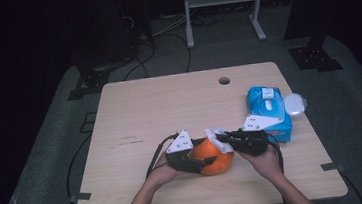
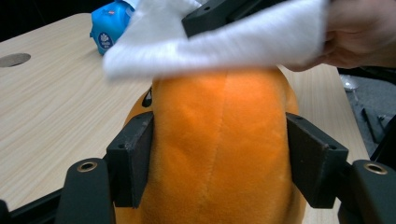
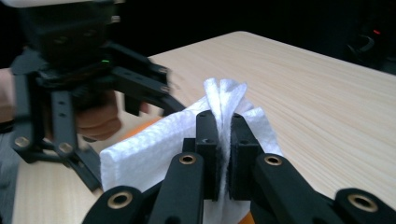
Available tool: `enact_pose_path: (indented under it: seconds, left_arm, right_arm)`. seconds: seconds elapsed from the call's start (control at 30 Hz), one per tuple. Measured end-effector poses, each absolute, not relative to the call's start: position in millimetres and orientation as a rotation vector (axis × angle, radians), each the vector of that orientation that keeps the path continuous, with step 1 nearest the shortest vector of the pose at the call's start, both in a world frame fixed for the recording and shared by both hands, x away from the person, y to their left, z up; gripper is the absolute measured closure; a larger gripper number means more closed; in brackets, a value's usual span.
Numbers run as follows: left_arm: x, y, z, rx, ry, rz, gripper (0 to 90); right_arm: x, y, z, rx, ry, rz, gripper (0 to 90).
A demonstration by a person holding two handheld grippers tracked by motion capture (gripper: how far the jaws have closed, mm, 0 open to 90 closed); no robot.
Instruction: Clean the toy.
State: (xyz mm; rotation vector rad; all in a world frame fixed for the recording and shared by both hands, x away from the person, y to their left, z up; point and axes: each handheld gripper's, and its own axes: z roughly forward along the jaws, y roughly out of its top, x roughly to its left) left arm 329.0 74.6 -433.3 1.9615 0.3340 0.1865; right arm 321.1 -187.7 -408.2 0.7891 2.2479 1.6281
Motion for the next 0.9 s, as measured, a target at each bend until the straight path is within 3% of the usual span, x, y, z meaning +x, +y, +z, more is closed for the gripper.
enact_pose_path:
  seconds: [0.1, 0.37, 0.67, 0.9]
  left_arm:
    - [334, 81, -434, 1.936, 0.386, 0.173, 30.9]
    - [333, 79, -435, 1.936, 0.397, 0.187, 31.6]
    - [338, 84, -437, 1.904, 0.447, 0.155, 31.9]
    - [340, 85, -439, 1.89, 0.47, 0.145, 31.9]
  right_arm:
    - [320, -200, -412, 0.877, 2.221, 1.636, 84.3]
    - [310, -171, -400, 0.721, 2.227, 1.619, 84.3]
    - [325, -199, -419, 0.901, 2.208, 1.638, 84.3]
    - [314, -179, -405, 0.785, 2.206, 1.66, 84.2]
